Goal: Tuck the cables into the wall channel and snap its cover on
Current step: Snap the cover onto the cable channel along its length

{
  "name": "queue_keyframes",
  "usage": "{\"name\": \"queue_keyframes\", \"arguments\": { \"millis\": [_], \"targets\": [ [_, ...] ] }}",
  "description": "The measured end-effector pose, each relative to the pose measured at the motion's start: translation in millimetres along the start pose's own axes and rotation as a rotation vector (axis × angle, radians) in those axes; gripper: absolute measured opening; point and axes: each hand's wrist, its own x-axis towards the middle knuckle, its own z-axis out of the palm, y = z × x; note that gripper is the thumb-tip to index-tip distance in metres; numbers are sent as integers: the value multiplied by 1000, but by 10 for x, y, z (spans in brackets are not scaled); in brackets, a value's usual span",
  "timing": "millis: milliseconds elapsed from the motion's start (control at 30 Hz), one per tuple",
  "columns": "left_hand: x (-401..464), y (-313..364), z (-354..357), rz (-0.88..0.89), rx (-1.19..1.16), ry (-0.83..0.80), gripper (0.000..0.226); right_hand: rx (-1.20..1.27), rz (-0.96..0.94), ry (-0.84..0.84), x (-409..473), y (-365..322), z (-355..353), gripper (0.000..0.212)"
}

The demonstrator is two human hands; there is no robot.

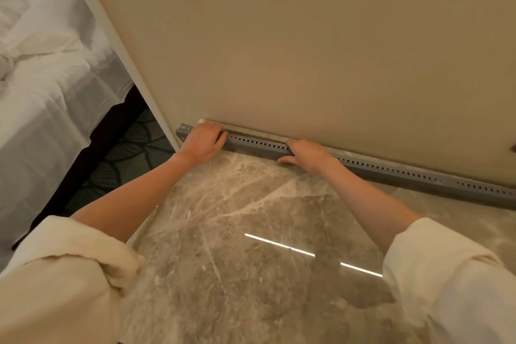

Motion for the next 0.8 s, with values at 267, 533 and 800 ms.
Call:
{"name": "queue_keyframes", "arguments": {
  "millis": [267,533,800],
  "targets": [
    [-20,503,78,52,21,-135,41,106,23,10,-307,103,117,35],
    [27,1186,203,87,16,-144,43,179,195,138,-1167,780,152,38],
    [190,2379,559,202,-36,-181,45,101,418,326,-2248,1699,351,41]
  ]
}}
